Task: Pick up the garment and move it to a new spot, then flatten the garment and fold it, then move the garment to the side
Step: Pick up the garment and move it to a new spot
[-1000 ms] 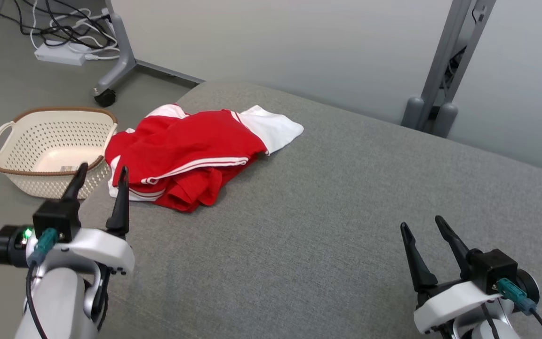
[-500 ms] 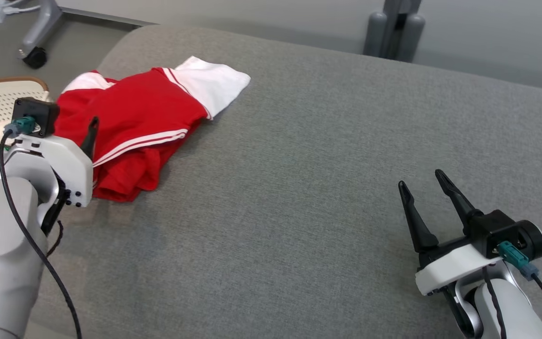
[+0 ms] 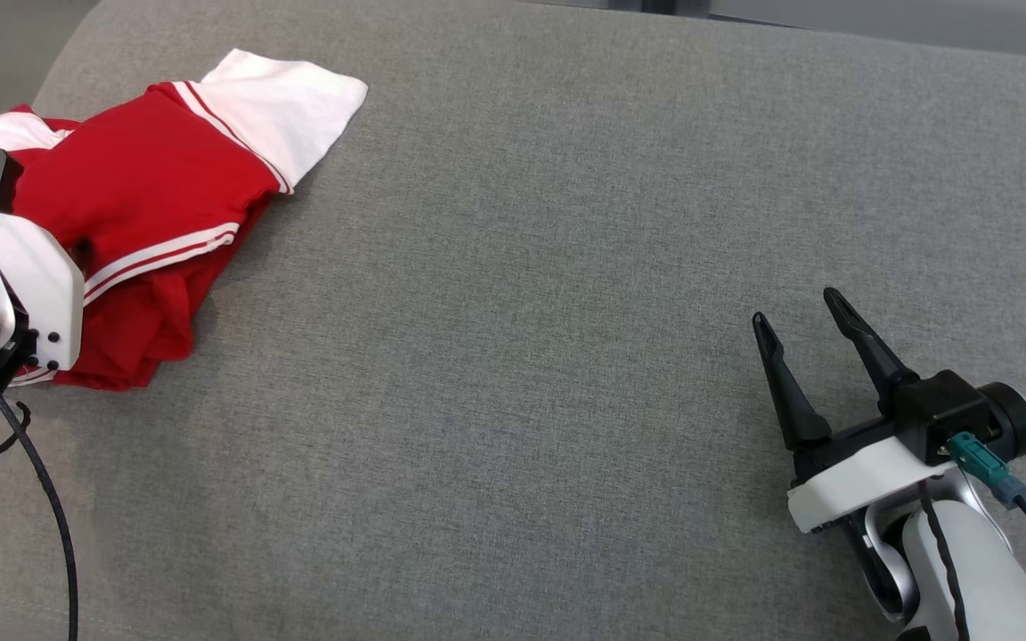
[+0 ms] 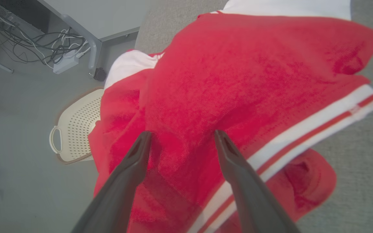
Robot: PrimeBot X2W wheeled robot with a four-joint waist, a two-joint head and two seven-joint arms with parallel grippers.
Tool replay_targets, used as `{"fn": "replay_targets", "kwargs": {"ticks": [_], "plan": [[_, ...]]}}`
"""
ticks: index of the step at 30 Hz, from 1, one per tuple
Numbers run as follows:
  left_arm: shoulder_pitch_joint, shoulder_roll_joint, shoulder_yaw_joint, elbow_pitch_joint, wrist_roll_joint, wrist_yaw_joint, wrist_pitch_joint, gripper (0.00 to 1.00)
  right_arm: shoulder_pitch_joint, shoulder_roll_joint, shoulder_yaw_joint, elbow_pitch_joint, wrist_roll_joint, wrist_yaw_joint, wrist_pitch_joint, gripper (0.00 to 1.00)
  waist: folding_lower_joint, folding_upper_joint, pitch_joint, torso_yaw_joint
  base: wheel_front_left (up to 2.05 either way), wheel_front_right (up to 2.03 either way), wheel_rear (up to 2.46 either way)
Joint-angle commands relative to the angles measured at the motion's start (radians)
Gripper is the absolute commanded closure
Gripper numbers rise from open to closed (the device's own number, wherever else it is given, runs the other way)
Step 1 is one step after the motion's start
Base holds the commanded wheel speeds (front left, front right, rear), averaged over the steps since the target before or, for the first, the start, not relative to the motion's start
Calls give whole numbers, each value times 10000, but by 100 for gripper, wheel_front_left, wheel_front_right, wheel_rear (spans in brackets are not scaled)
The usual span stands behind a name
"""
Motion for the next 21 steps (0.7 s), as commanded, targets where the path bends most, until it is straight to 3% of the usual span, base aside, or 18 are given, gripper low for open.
{"fn": "replay_targets", "kwargs": {"ticks": [1,12,13,14,15,21], "plan": [[-258,99,-149,113,-214,-5,176,0,-128,-58,-27,-56,-71,1,-14,0,0,0,195,-75,0,0,0],[-803,-82,-612,831,-1236,-6,1476,0,-309,-102,35,-83,-49,1,-14,0,0,0,549,-124,0,0,0],[-822,-107,-646,877,-1309,-6,1549,17,-311,-111,45,-75,-39,1,-14,0,0,0,557,-132,0,0,0],[-851,-112,-658,914,-1387,-6,1607,71,-307,-115,46,-71,-35,1,-14,0,0,0,562,-137,0,0,0],[-871,-130,-632,961,-1509,-6,1608,100,-300,-114,45,-66,-35,1,-14,0,0,0,565,-141,0,0,0],[-1017,-168,-562,1284,-1620,87,1047,100,-252,-91,-38,31,-28,1,-14,0,0,0,414,-128,0,0,0]]}}
